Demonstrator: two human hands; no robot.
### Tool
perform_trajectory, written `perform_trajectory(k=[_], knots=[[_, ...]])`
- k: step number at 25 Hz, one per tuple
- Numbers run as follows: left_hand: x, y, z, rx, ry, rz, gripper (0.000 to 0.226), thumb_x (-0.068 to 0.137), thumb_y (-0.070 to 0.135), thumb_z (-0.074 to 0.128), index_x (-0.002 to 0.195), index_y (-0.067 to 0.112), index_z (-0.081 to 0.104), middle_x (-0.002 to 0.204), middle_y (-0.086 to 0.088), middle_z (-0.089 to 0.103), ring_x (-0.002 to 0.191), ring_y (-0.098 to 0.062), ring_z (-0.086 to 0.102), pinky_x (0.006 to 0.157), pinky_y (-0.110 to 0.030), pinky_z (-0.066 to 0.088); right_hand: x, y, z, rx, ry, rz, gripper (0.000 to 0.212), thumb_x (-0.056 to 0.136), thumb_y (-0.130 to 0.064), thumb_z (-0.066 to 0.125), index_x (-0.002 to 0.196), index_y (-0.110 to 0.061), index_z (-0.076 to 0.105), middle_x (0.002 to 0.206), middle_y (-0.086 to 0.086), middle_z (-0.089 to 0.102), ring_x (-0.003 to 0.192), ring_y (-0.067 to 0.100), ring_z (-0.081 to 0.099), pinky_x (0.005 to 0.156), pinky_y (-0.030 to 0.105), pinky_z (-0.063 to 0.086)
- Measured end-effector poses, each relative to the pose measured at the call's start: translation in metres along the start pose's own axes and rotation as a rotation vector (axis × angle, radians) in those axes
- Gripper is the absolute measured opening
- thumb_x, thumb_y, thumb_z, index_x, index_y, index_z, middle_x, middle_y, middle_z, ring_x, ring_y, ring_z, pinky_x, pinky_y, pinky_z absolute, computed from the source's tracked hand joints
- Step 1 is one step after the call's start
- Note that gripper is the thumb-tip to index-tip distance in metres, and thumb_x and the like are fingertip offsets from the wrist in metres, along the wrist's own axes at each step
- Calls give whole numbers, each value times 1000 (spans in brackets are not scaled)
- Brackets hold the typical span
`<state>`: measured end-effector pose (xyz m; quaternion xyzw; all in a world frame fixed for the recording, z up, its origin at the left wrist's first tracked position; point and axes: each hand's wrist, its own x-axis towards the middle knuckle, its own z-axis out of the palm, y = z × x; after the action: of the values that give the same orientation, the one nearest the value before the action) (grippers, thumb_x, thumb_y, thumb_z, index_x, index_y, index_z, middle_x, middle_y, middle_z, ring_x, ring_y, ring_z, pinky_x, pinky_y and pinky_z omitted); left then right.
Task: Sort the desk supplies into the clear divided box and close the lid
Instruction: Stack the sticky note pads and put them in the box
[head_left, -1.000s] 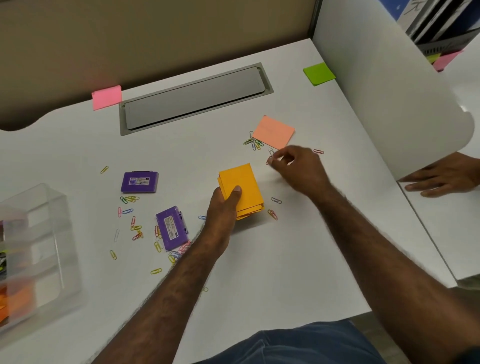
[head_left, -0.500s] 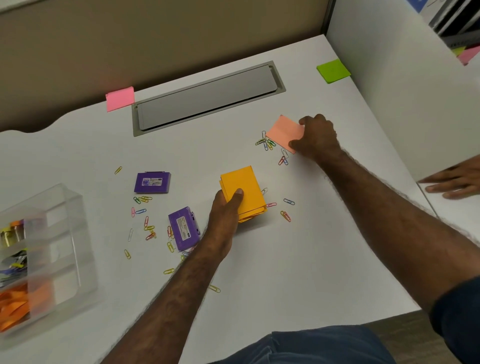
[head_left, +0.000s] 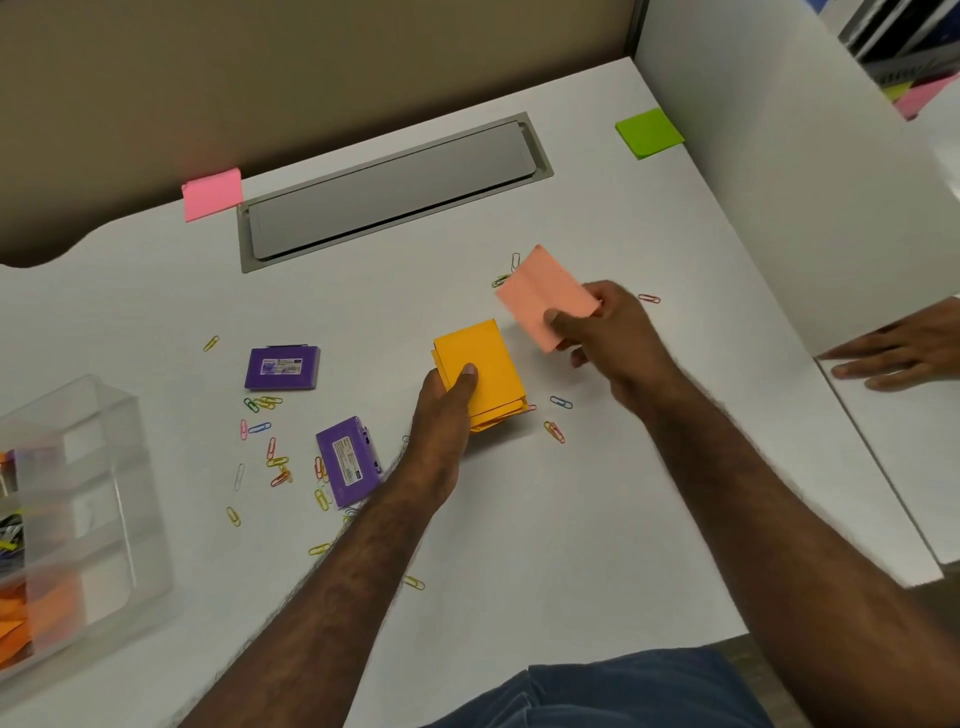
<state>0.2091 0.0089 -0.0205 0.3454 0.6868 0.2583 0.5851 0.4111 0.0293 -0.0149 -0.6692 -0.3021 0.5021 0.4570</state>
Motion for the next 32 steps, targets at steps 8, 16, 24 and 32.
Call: perform_trajectory(k=[8,16,24,32], knots=[[2,3,19,-53,-51,55,54,93,61,59,136,30,51,134,-1,64,120,-25,64,102,-46,54,-54,16,25,-238,-107,-38,42,82,-33,85,115,-18,63,100,1,72,67,18,74,55,33,60],[14,-1,13,-97,-27,39,39,105,33,55,142,22,51,136,-5,65,125,-27,61,109,-51,49,48,-12,-21,-613,159,-308,28,89,-46,74,106,-24,76,95,-3,73,86,16,69,86,35,54],[24,-7,1,-115,-19,-19,37,102,41,58,138,31,51,134,1,64,123,-23,60,108,-51,50,227,-62,-68,-1094,214,-262,75,99,-52,55,153,-2,37,160,23,33,148,38,31,121,46,27],[29,-8,-14,-165,8,-48,17,101,40,59,118,38,56,123,10,65,113,-14,62,97,-40,54,188,-32,-51,-1217,189,-267,54,100,-40,57,132,3,56,154,24,41,140,43,41,113,49,37]])
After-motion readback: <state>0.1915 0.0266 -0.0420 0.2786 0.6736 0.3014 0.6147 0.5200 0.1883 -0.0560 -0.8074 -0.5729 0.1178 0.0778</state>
